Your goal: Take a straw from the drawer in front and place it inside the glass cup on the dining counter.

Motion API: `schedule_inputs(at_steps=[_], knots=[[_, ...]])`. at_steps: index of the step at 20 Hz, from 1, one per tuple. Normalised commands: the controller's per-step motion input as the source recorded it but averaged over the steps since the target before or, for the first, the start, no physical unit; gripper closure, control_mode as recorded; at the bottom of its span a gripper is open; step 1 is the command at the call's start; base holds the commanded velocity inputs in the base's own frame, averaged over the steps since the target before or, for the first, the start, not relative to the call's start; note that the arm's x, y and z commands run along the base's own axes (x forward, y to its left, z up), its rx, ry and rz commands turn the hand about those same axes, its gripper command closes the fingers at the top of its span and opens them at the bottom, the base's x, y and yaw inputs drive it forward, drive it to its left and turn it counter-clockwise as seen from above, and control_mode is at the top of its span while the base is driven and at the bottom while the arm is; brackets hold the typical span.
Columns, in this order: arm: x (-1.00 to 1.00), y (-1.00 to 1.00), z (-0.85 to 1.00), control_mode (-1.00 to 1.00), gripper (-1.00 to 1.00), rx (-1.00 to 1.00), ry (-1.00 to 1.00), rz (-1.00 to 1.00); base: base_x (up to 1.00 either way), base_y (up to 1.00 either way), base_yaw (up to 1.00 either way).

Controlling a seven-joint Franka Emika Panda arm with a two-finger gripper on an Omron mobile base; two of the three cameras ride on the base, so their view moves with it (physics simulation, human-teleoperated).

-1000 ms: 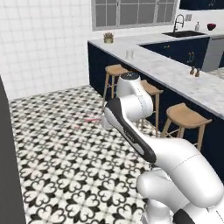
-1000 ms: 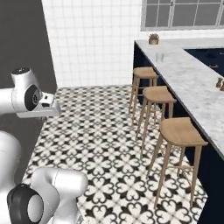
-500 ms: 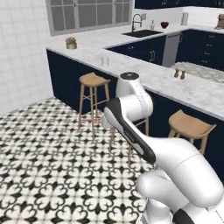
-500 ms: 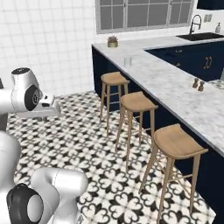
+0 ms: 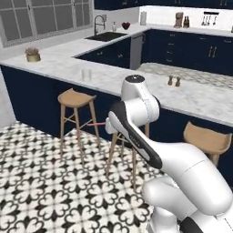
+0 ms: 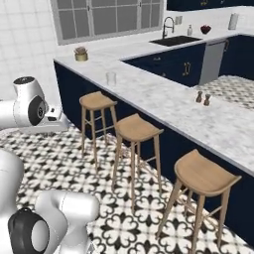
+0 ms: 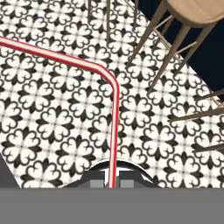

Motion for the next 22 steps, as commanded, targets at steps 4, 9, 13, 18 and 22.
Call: schedule_inputs(at_steps=[4,9,13,18,22], knots=[[0.0,0.0,0.0,1.0,1.0,0.0,0.0,0.0,0.74,0.96,-0.48],[0.0,0.0,0.0,1.0,1.0,0.0,0.0,0.0,0.5,1.0,-0.46],[0.0,0.0,0.0,1.0,1.0,0.0,0.0,0.0,0.4,1.0,-0.48],[0.0,0.0,0.0,1.0,1.0,0.0,0.0,0.0,0.36,1.0,-0.49],[0.0,0.0,0.0,1.0,1.0,0.0,0.0,0.0,0.33,0.98,-0.49]])
